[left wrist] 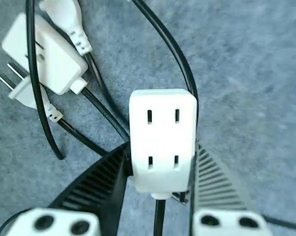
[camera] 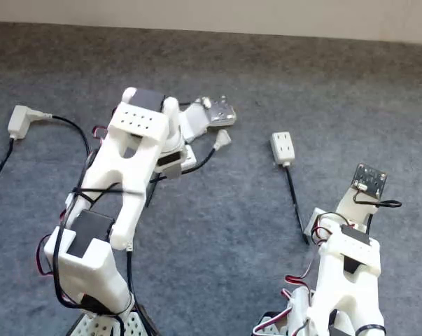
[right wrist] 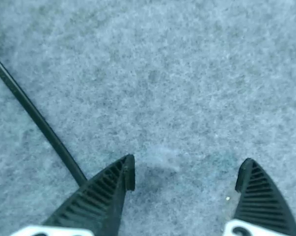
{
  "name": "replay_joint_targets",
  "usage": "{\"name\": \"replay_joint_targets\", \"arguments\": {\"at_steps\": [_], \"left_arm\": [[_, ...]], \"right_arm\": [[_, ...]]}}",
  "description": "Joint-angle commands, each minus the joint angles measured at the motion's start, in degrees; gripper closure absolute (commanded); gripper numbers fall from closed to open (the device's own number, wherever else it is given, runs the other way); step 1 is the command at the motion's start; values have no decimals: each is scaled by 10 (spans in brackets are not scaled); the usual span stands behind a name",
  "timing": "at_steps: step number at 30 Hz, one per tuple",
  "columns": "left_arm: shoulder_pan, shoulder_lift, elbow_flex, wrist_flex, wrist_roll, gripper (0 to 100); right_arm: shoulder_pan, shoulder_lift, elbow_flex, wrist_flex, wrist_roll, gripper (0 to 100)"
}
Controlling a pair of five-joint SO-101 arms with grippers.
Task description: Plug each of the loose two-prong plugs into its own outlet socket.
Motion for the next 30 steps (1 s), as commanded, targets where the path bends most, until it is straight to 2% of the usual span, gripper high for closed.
{"name": "replay_joint_targets", "arguments": {"at_steps": [1,7,11,16,24,30], "left_arm": [[37,-3,-121,106,7,996],[67,-3,-141,154,17,996],[67,-1,-123,125,19,996],[23,37,-113,66,18,996],[15,148,-115,62,18,993],[-1,140,-145,68,20,995]], "right_arm": [[-4,-14,-2,-10,8,675],[-3,-14,-2,-10,8,675],[-3,-14,4,-10,8,675],[-4,-14,9,-10,8,675],[-4,-14,9,-10,8,675],[-4,-14,9,-10,8,675]]}}
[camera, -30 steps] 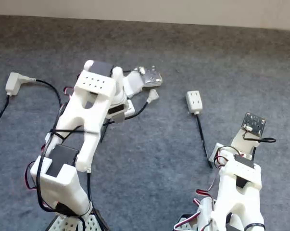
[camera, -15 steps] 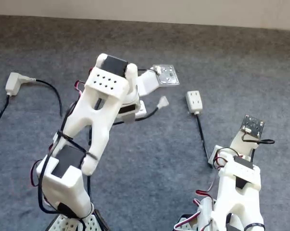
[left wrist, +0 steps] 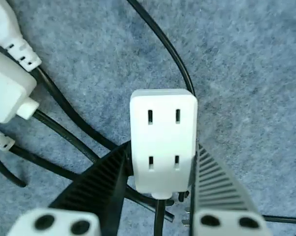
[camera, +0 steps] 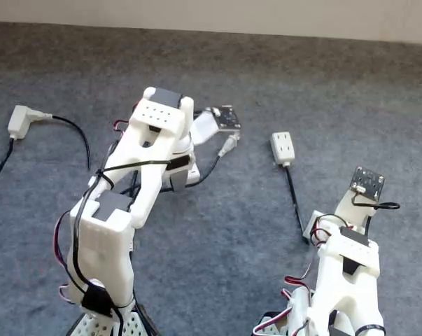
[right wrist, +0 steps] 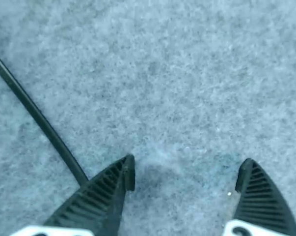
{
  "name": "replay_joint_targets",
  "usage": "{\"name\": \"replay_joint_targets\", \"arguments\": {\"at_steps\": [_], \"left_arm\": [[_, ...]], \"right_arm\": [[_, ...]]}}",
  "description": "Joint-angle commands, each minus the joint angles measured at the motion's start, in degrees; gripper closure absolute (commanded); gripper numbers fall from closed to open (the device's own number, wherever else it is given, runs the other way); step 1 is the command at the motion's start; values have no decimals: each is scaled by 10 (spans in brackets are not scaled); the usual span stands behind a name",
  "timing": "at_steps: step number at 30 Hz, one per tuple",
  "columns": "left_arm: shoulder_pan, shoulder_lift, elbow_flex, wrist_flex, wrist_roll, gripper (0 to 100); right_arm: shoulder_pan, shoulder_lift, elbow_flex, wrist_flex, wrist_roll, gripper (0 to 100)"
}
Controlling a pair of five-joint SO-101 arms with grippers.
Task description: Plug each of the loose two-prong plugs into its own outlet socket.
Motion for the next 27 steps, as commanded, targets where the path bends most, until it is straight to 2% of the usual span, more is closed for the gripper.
{"name": "replay_joint_targets", "arguments": {"at_steps": [1,8,11,15,21,27], "left_arm": [[-18,-28,-39,4,7,995],[-36,-48,-47,29,5,992],[-65,-42,-41,-1,7,979],[-102,6,-44,-18,7,887],[-117,76,-46,-55,4,899],[-121,88,-47,-82,3,899]], "right_arm": [[-4,-14,-2,-8,6,675],[-5,-14,-1,-8,6,675],[-5,-14,-1,-8,6,675],[-5,-14,0,-8,6,675],[-5,-14,0,-8,6,675],[-5,-14,0,-8,6,675]]}}
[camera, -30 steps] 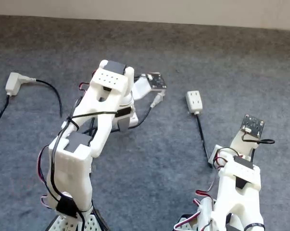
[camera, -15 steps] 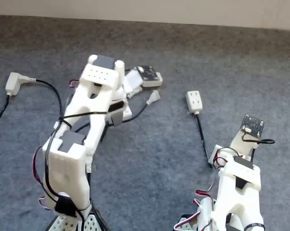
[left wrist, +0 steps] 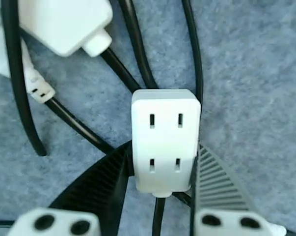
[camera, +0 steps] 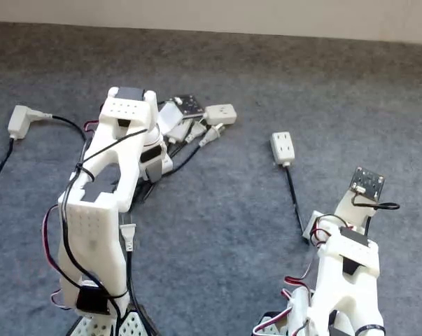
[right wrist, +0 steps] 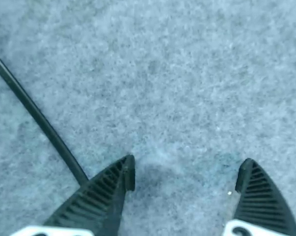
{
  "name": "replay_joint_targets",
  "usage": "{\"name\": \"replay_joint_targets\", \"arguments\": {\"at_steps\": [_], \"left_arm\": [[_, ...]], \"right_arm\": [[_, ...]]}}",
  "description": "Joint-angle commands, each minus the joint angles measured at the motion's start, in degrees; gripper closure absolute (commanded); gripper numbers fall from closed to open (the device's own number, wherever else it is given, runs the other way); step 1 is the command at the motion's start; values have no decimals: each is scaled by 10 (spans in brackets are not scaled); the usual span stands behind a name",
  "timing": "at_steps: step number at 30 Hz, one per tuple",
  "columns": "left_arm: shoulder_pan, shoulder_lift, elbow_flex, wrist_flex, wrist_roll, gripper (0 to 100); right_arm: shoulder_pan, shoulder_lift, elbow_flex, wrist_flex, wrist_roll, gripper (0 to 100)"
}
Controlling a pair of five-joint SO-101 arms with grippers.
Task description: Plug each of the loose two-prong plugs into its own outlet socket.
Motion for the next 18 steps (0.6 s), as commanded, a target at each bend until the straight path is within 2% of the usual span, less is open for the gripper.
{"name": "replay_joint_targets", "arguments": {"at_steps": [1,3,7,15,18], "left_arm": [[-15,0,-13,-31,0,898],[-24,3,-34,-38,3,893],[-44,5,-62,-34,4,807],[-47,5,-63,-39,4,809],[-49,5,-64,-40,25,777]], "right_arm": [[-5,-14,-2,-8,6,675],[-5,-14,-3,-8,6,675],[-5,-14,-3,-8,6,675],[-5,-14,-3,-8,6,675],[-5,-14,-3,-8,6,675]]}}
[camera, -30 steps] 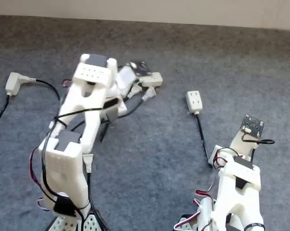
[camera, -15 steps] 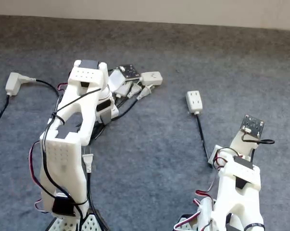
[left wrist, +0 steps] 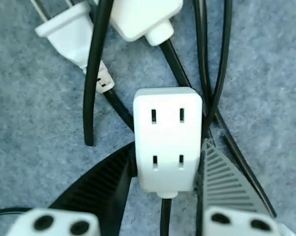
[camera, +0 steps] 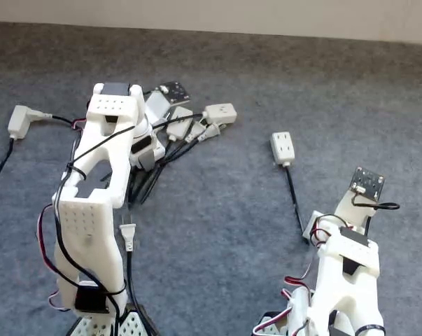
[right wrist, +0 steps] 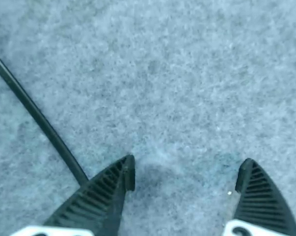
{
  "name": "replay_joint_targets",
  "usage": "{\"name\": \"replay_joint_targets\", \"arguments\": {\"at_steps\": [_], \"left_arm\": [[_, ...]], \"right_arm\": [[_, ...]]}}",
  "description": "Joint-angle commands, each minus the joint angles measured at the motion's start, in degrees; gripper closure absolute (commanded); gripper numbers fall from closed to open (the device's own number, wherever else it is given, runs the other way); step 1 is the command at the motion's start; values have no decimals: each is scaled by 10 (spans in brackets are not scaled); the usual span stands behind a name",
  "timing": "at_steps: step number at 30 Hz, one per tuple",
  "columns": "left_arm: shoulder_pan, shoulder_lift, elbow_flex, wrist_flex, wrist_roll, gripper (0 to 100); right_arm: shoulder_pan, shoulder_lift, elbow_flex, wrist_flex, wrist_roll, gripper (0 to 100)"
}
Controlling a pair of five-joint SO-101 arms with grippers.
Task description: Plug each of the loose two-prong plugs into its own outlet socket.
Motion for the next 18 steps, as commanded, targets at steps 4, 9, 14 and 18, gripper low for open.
{"name": "replay_joint_targets", "arguments": {"at_steps": [4,9,14,18], "left_arm": [[-8,-6,-22,-18,30,758],[-2,-8,-22,-29,31,758],[0,-8,-29,-50,32,761],[-1,-5,-58,-51,32,761]], "right_arm": [[-5,-14,-3,-8,6,675],[-5,-14,-3,-8,6,675],[-5,-14,-3,-8,6,675],[-5,-14,-3,-8,6,675]]}}
